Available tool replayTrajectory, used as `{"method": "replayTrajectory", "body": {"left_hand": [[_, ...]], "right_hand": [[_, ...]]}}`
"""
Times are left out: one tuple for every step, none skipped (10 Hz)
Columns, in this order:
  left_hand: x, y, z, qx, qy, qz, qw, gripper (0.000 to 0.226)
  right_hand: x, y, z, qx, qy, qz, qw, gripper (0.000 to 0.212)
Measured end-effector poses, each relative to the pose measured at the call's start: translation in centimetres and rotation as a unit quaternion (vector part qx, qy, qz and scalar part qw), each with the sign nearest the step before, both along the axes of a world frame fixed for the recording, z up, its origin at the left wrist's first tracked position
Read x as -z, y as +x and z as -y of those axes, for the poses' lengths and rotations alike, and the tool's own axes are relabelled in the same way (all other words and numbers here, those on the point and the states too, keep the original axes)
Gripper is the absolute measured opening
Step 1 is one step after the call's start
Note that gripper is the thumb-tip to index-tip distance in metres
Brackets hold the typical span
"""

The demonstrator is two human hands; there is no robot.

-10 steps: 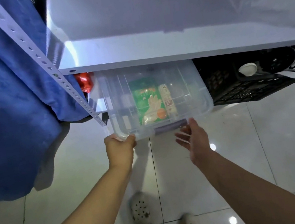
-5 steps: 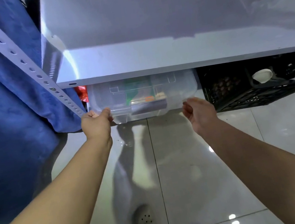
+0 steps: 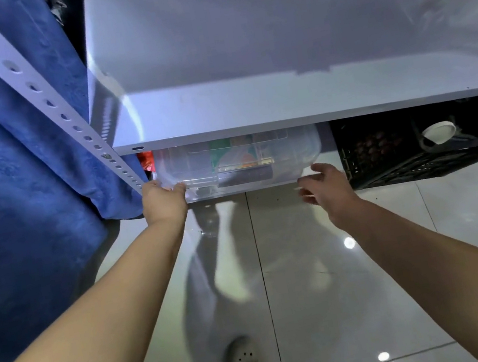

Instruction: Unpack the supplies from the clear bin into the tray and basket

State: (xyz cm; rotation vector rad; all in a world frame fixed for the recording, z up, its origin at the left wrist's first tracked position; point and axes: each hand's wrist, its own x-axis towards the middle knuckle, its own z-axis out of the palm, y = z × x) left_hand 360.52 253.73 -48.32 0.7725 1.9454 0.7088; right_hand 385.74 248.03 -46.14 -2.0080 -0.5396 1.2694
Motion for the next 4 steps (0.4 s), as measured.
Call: {"method": "replayTrajectory", "body": {"left_hand": [[-2.7,-0.1,1.8,0.173,0.013,-0.184,0.967,0.034],[-6.1,0.2,4.1,0.312,0.067,-0.330,0.889,0.029],[-9.8,0.4,5.9,0.422,0.088,-0.440,0.788,0.025],[-13.8,0.9,7.1,0.478,0.102,-0.508,0.709,0.021]], "right_hand": [[-1.8,0.2,1.4,-0.198,-0.013,0.193,0.961,0.030],[-5.2,0.1,2.2,-0.359,-0.016,0.348,0.866,0.022],[-8.5,-0.1,2.6,-0.457,-0.016,0.452,0.766,0.023],[-12.2,-0.5,3.1,-0.519,0.008,0.516,0.682,0.023]]}}
